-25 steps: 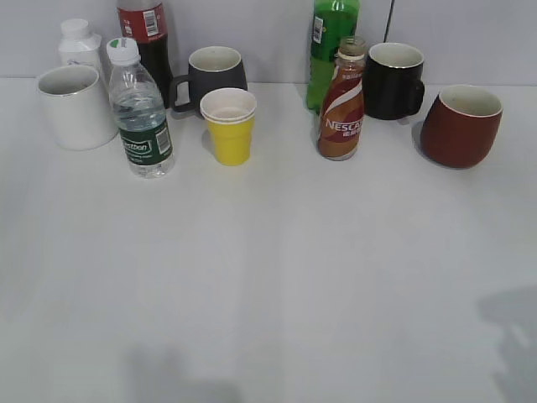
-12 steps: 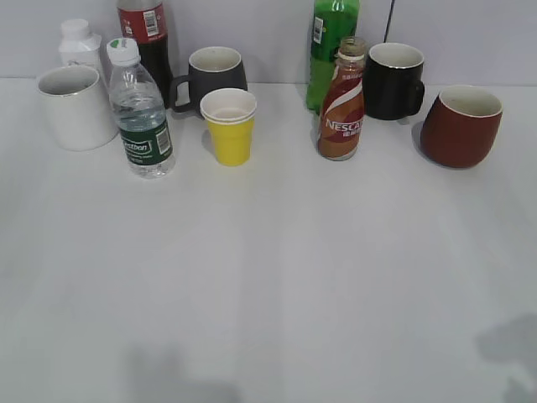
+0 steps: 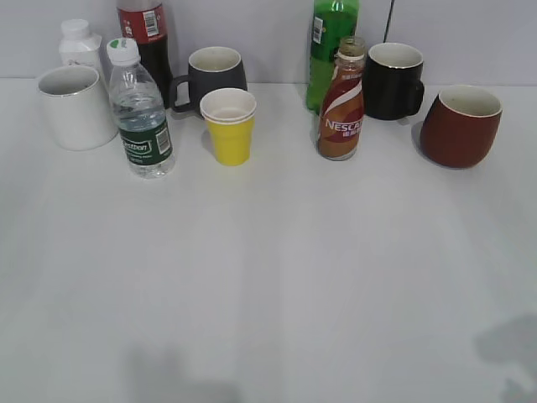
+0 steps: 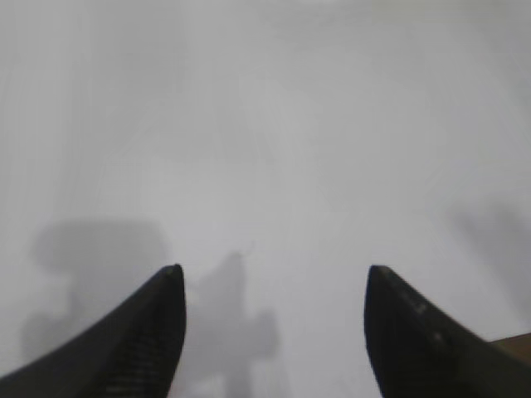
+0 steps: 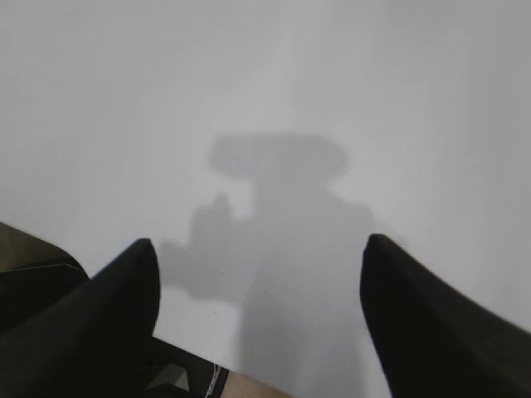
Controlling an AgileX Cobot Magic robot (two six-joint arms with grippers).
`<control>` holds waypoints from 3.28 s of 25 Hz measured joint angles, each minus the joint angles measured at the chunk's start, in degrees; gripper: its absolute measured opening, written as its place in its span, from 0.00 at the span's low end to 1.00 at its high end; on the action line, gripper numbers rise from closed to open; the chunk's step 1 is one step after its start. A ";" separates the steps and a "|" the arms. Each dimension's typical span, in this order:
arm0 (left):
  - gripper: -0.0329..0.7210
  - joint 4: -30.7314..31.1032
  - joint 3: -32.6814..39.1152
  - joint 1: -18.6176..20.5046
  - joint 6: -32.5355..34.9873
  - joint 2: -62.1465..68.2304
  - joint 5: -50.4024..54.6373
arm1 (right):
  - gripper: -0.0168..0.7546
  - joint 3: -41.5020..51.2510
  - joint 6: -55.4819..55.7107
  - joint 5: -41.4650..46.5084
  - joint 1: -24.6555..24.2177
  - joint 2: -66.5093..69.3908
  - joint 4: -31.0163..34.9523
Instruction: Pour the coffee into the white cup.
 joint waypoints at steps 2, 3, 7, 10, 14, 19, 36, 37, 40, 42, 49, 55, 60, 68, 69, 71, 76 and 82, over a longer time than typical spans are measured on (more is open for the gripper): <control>0.72 0.00 0.00 0.00 0.00 0.00 -0.06 | 0.78 0.00 0.00 0.00 0.00 0.00 0.00; 0.72 0.00 0.00 0.00 0.00 0.00 -0.10 | 0.78 0.00 0.00 0.00 0.00 0.00 0.00; 0.72 0.00 0.00 0.00 0.04 0.00 -0.10 | 0.78 0.00 0.00 0.00 0.00 0.00 0.06; 0.72 0.04 0.00 0.00 0.04 0.00 -0.10 | 0.78 0.00 0.00 0.00 0.00 0.00 0.20; 0.72 0.04 0.00 0.00 0.04 0.00 -0.10 | 0.78 0.00 0.00 0.00 0.00 0.00 0.20; 0.72 0.04 0.00 0.00 0.04 0.00 -0.10 | 0.78 0.00 -0.04 0.00 0.00 0.00 0.20; 0.72 0.11 0.00 6.88 0.11 -2.32 -0.17 | 0.78 0.00 -0.04 -0.15 -8.89 -0.78 0.43; 0.72 0.11 0.00 8.32 0.16 -3.23 -0.17 | 0.78 0.00 -0.04 -0.20 -11.27 -1.47 0.43; 0.72 0.11 0.00 12.05 0.18 -5.87 -0.17 | 0.78 0.00 -0.04 -0.27 -18.15 -4.19 0.43; 0.72 0.11 0.00 14.26 0.18 -7.28 -0.11 | 0.78 0.00 -0.04 -0.27 -22.05 -6.45 0.43; 0.70 0.11 0.00 16.93 0.20 -11.97 -0.10 | 0.78 0.00 -0.04 -0.27 -27.45 -15.23 0.43; 0.63 0.11 0.00 17.00 0.20 -15.36 -0.11 | 0.78 0.00 -0.04 -0.42 -27.52 -21.24 0.45; 0.60 0.11 0.00 17.00 0.20 -15.49 -0.11 | 0.78 0.00 -0.04 -0.42 -27.52 -21.66 0.79; 0.54 0.11 0.00 17.00 0.24 -15.49 -0.11 | 0.78 0.00 -0.04 -0.42 -27.52 -21.66 1.04; 0.53 0.11 0.00 17.00 0.24 -15.49 -0.11 | 0.78 0.01 -0.04 -0.42 -27.52 -21.66 1.04; 0.52 0.11 0.00 17.00 0.24 -15.49 -0.11 | 0.78 0.06 -0.04 -0.42 -27.52 -21.66 1.04; 0.46 0.11 0.00 17.00 0.24 -15.49 -0.11 | 0.78 0.06 -0.04 -0.42 -27.52 -21.66 1.04; 0.42 0.11 0.00 17.00 0.24 -15.49 -0.11 | 0.78 0.06 -0.04 -0.42 -27.52 -21.66 1.04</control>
